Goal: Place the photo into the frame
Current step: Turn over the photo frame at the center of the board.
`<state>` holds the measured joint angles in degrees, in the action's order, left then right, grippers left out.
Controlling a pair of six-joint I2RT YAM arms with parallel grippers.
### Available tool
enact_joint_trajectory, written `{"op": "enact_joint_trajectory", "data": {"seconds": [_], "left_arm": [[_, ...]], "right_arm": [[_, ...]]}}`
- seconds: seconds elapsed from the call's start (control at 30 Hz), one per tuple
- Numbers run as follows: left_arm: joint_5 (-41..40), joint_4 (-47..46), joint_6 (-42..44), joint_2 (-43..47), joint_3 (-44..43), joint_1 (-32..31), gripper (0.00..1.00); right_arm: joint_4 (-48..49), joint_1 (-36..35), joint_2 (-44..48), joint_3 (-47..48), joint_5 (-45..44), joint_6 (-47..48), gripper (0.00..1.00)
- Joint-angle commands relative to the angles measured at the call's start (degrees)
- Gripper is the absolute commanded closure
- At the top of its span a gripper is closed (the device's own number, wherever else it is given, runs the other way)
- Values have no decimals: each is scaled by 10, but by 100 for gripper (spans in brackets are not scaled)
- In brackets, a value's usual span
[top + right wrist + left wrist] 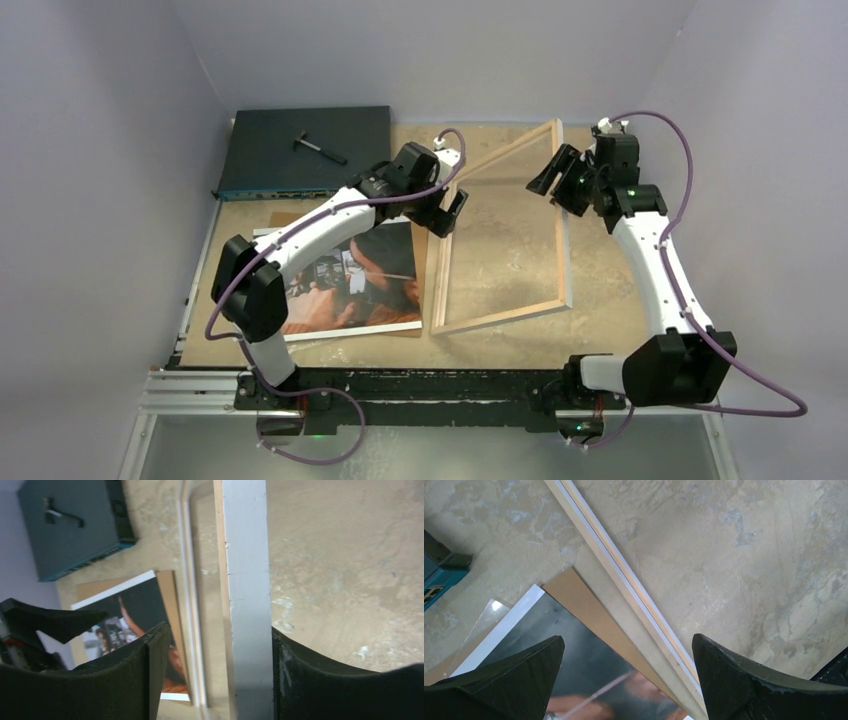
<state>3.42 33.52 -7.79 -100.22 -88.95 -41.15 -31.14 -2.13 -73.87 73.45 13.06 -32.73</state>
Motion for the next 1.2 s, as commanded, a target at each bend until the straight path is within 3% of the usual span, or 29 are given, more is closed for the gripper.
{"op": "enact_joint_trajectory", "data": {"seconds": [0.0, 0.13, 0.2, 0.63, 1.17], "left_arm": [[-22, -36, 16, -7, 27, -1, 2], [-30, -63, 32, -13, 88, 17, 4], [-22, -61, 35, -21, 104, 33, 6], [14, -120, 68, -41, 179, 51, 19], [13, -144, 129, -50, 206, 38, 45]], "right_arm": [[-2, 1, 7, -25, -42, 35, 37], [40, 1, 12, -70, -48, 21, 53], [64, 1, 13, -89, -52, 16, 56], [74, 0, -60, -97, -145, 89, 49], [121, 1, -149, -113, -249, 41, 48]]}}
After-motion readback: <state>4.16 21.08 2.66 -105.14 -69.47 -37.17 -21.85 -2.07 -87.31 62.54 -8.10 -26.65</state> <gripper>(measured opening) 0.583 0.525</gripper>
